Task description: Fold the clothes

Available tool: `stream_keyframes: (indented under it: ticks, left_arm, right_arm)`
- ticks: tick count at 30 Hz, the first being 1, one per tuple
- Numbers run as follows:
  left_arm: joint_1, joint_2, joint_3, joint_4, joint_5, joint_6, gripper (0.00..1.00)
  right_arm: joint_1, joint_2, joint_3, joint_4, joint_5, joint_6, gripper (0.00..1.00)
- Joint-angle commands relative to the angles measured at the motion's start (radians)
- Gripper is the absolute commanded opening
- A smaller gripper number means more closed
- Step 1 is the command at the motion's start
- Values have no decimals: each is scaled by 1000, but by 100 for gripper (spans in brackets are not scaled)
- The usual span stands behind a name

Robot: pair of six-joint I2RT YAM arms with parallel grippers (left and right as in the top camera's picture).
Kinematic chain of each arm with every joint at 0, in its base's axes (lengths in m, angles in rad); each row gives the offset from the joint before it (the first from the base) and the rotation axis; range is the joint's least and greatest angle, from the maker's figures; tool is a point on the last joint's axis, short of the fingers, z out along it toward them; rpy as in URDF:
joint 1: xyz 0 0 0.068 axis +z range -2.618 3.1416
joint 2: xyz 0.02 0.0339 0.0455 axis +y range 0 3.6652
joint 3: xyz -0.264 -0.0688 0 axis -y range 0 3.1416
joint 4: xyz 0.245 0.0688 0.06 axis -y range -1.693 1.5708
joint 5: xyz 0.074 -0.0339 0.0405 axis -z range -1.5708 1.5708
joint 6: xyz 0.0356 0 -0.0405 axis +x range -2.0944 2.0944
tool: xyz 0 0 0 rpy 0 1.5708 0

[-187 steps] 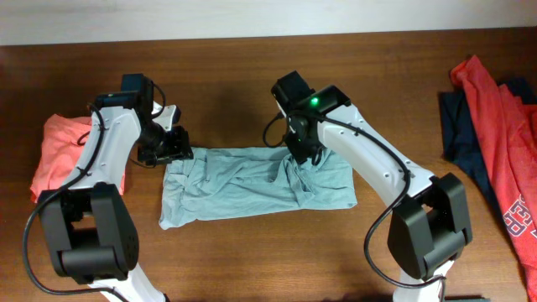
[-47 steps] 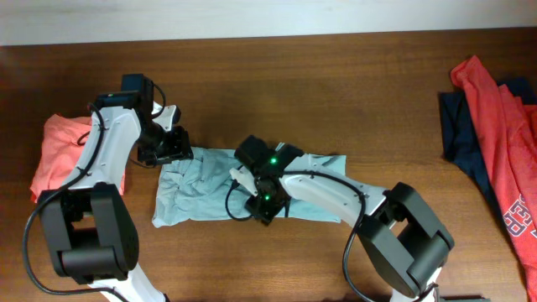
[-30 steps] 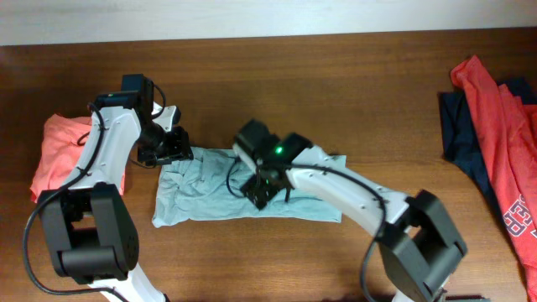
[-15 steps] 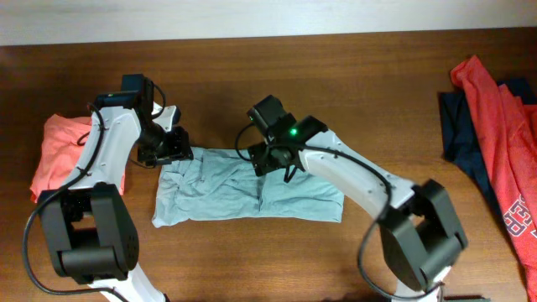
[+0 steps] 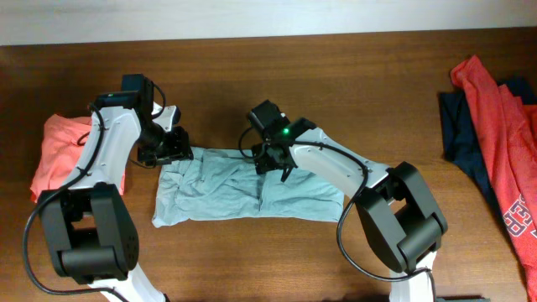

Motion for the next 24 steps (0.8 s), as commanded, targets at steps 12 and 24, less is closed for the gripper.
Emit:
stream_keyframes:
  ticks: [12, 24]
  left_arm:
    - [2, 3, -6, 3, -3, 16, 56]
    - [2, 3, -6, 2, -3, 16, 56]
  right_arm:
    - [-22, 24, 9, -8, 44, 16, 52]
    - [-22, 26, 10, -8, 79, 14, 10]
